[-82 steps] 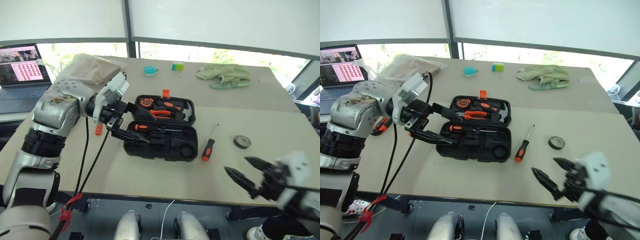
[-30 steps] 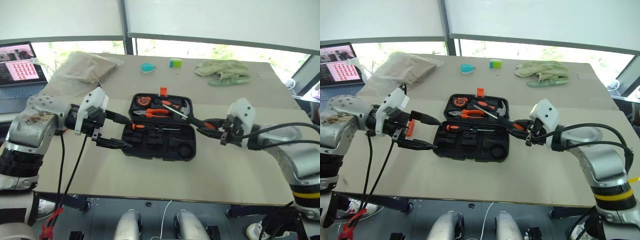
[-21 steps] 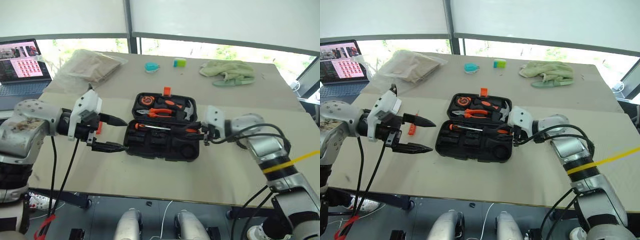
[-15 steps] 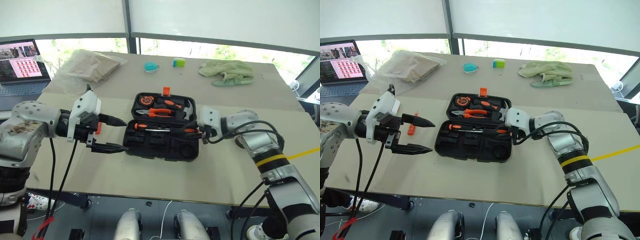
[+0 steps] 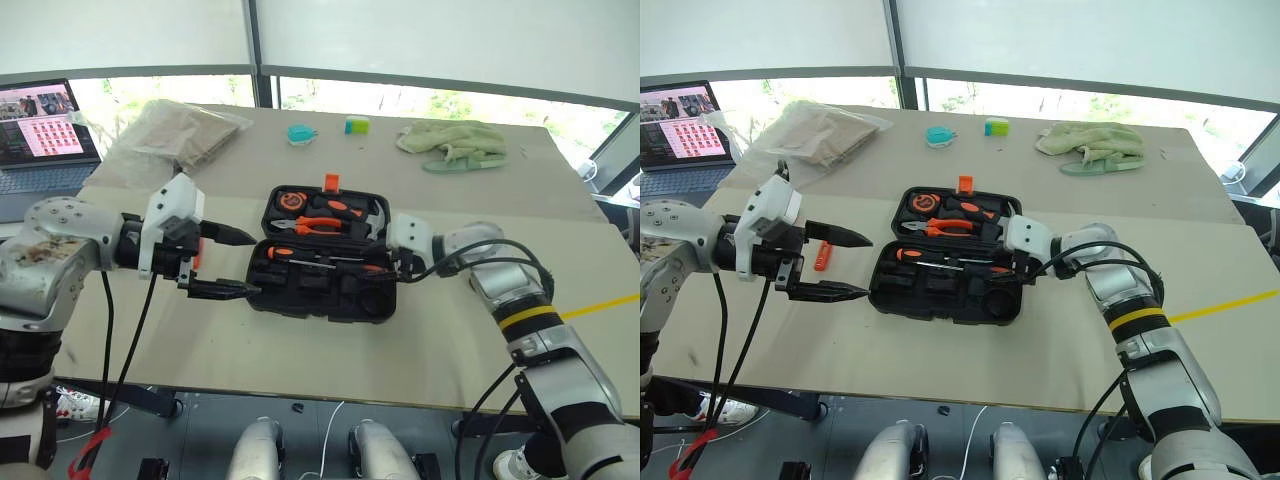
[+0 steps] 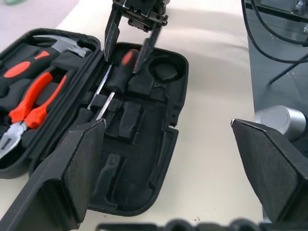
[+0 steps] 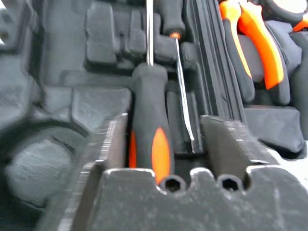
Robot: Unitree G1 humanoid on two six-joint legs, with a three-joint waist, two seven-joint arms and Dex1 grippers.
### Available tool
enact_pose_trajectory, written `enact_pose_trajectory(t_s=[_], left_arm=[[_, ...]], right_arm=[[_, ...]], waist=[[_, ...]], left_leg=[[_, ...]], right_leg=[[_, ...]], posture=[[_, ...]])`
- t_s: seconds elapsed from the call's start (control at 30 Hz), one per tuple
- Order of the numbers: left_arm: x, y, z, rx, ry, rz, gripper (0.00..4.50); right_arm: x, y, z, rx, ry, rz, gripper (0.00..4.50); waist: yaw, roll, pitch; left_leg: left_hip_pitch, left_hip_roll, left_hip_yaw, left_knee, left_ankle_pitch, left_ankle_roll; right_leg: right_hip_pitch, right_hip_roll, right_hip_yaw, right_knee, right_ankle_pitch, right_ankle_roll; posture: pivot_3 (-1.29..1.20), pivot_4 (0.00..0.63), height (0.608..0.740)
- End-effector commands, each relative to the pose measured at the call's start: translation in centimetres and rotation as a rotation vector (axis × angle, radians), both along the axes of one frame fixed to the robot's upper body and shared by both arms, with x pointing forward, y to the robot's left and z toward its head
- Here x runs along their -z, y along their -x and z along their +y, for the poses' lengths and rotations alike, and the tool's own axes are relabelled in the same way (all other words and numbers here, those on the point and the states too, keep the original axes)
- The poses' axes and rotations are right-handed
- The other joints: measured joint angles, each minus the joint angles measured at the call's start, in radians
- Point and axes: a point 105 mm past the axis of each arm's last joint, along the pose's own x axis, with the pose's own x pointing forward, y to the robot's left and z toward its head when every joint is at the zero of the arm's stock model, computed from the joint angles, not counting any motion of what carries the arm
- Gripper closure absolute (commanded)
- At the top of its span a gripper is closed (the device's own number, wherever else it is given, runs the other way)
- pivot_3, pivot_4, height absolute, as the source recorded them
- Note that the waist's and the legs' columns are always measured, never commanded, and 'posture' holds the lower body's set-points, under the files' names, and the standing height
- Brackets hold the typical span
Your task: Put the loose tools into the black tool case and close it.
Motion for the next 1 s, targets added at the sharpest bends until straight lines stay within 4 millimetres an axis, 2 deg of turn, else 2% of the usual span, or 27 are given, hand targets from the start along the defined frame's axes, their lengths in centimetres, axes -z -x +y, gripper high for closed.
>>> enact_pose_trajectory(t_s=[0.03,0.1,0.17,0.3,0.53,0.67,0.87,1.0], left_arm=[[-0.8,-0.3,-0.2,0.012,-0.002,-0.042,0.0],[-0.8,-0.5,-0.2,0.014,-0.001,-0.044,0.0],[-0.7,-0.6,-0.3,0.018,-0.002,-0.044,0.0],[-0.2,-0.9,-0.4,0.023,-0.011,-0.046,0.0],[-0.1,-1.2,-0.4,0.029,-0.016,-0.054,0.0],[-0.1,-1.4,-0.5,0.03,-0.016,-0.058,0.0],[0.2,-1.5,-0.6,0.033,-0.018,-0.06,0.0],[0.3,-1.6,-0.8,0.035,-0.017,-0.063,0.0]], right_arm=[[-3.9,0.2,1.1,0.006,-0.15,-0.015,0.04],[-4.3,-0.2,1.4,0.042,-0.18,-0.001,0.19],[-4.1,-0.6,1.5,0.073,-0.186,0.009,0.64],[-2.2,-1.2,1.9,0.112,-0.144,0.024,2.04],[-0.1,-1.2,3.0,0.115,-0.109,0.055,4.44],[1.4,-1.1,3.2,0.129,-0.043,0.075,4.47],[4.8,-0.6,2.7,0.124,0.136,0.093,4.47],[6.0,-0.5,2.3,0.097,0.236,0.052,4.47]], waist=[[0.0,0.0,0.0],[0.0,0.0,0.0],[0.0,0.0,0.0],[0.0,0.0,0.0],[0.0,0.0,0.0],[0.0,0.0,0.0],[-0.001,-0.001,-0.001],[-0.001,-0.002,-0.002]], left_leg=[[0.0,0.0,0.0,0.0,0.0,0.0],[0.0,0.0,0.0,0.0,0.0,0.0],[0.0,0.0,0.0,0.0,0.0,0.0],[0.0,0.0,0.0,0.0,0.0,0.0],[0.0,0.0,0.001,0.0,0.0,0.0],[0.0,0.0,0.0,0.0,0.0,0.0],[0.001,0.0,0.0,0.0,0.0,0.0],[0.004,0.0,0.001,0.0,0.0,0.0]], right_leg=[[0.0,0.0,0.0,0.0,0.0,0.0],[0.0,0.0,0.0,0.0,0.0,0.0],[0.0,0.0,0.0,0.0,0.0,0.0],[0.0,0.0,0.0,0.0,0.0,0.0],[0.0,0.0,0.0,0.0,0.0,0.0],[0.0,0.0,0.0,0.0,0.0,0.0],[0.001,0.0,0.0,0.0,0.0,0.0],[0.002,0.0,0.0,0.001,0.0,0.0]], posture=[[0.0,0.15,0.74],[0.0,0.15,0.74],[0.0,0.15,0.74],[0.0,0.15,0.74],[0.0,0.15,0.74],[0.0,0.15,0.74],[0.0,0.15,0.74],[0.0,0.15,0.74]])
